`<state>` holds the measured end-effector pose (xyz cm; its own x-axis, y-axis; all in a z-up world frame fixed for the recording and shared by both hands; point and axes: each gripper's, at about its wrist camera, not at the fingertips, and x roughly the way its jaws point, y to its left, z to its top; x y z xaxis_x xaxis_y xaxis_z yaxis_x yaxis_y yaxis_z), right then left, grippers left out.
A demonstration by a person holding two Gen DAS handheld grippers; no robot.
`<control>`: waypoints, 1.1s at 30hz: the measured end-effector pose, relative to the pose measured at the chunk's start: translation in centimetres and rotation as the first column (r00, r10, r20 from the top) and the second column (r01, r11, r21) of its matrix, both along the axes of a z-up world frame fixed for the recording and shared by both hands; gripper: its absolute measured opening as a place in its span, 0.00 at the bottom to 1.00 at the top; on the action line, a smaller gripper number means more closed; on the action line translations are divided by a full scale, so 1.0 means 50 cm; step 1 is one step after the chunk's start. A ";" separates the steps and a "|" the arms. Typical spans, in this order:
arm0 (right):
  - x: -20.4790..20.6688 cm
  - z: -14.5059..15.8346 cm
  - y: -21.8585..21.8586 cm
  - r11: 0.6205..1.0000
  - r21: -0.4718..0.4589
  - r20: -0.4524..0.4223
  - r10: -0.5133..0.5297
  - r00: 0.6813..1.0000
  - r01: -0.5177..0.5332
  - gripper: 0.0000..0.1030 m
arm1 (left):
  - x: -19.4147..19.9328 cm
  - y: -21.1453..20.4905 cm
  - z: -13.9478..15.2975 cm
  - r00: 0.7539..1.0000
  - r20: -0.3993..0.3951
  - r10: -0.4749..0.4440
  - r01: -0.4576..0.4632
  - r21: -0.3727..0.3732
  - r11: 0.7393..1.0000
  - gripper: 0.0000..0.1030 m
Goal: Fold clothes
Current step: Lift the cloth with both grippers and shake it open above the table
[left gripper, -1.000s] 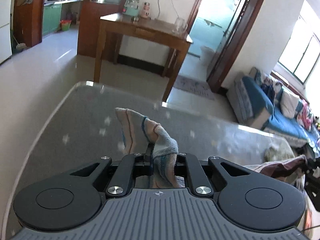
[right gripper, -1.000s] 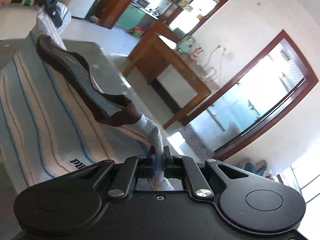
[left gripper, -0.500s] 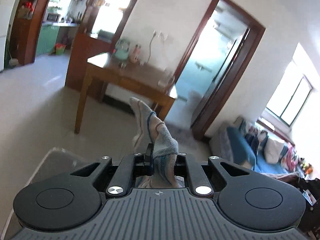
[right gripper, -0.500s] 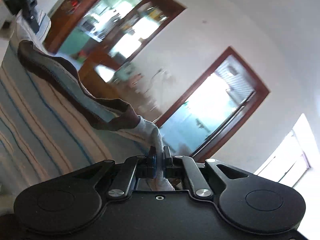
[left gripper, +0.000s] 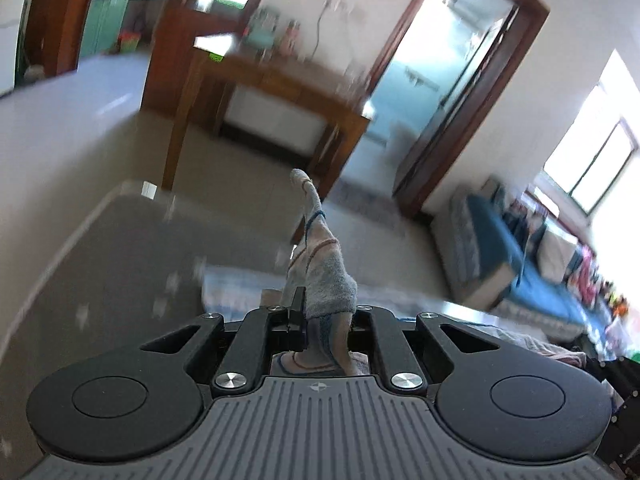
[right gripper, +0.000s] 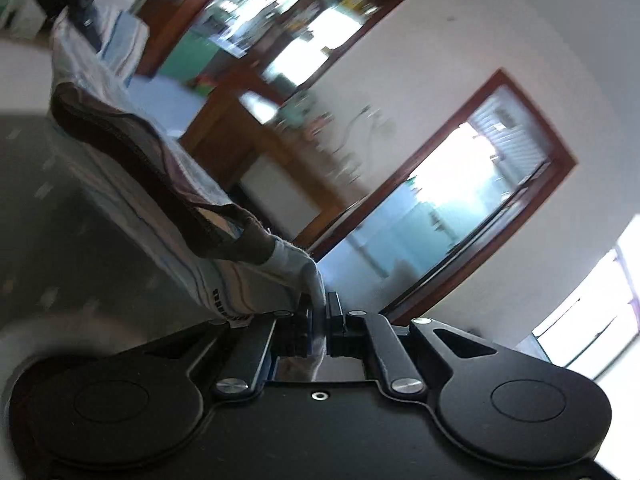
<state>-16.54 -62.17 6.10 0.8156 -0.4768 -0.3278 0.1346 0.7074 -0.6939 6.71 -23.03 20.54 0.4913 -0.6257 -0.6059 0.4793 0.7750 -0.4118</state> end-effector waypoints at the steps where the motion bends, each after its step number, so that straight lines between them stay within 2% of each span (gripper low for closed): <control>1: -0.009 -0.017 0.010 1.000 0.000 -0.019 0.009 1.000 -0.009 0.06 | -0.012 0.012 -0.028 1.000 -0.020 -0.004 0.004 0.018 1.000 0.11; 2: -0.034 -0.053 0.024 1.000 -0.004 -0.051 0.030 0.998 -0.030 0.06 | -0.024 0.026 -0.056 0.999 -0.041 -0.006 0.007 0.032 0.999 0.11; 6: -0.106 -0.138 0.089 0.993 -0.010 -0.131 0.112 0.985 -0.114 0.06 | -0.075 0.090 -0.152 0.995 -0.102 0.003 0.004 0.072 0.997 0.11; 13: -0.198 -0.203 0.191 0.979 0.011 -0.218 0.201 0.955 -0.204 0.06 | -0.168 0.199 -0.242 0.990 -0.130 0.046 -0.035 0.084 0.996 0.11; 22: -0.261 -0.246 0.281 0.958 0.095 -0.315 0.288 0.904 -0.272 0.06 | -0.248 0.287 -0.291 0.983 -0.104 0.153 -0.141 0.116 0.983 0.12; 25: -0.288 -0.266 0.308 0.950 0.107 -0.344 0.311 0.886 -0.292 0.06 | -0.258 0.311 -0.315 0.974 -0.136 0.182 -0.168 0.109 0.980 0.15; 28: -0.295 -0.267 0.315 0.951 0.116 -0.345 0.308 0.887 -0.285 0.08 | -0.257 0.331 -0.328 0.964 -0.158 0.213 -0.198 0.110 0.974 0.17; 31: -0.300 -0.250 0.308 0.954 0.171 -0.327 0.290 0.900 -0.246 0.15 | -0.261 0.345 -0.330 0.961 -0.144 0.238 -0.221 0.124 0.967 0.18; 33: -0.304 -0.226 0.286 0.955 0.225 -0.290 0.254 0.923 -0.192 0.21 | -0.259 0.345 -0.326 0.960 -0.126 0.251 -0.234 0.137 0.963 0.18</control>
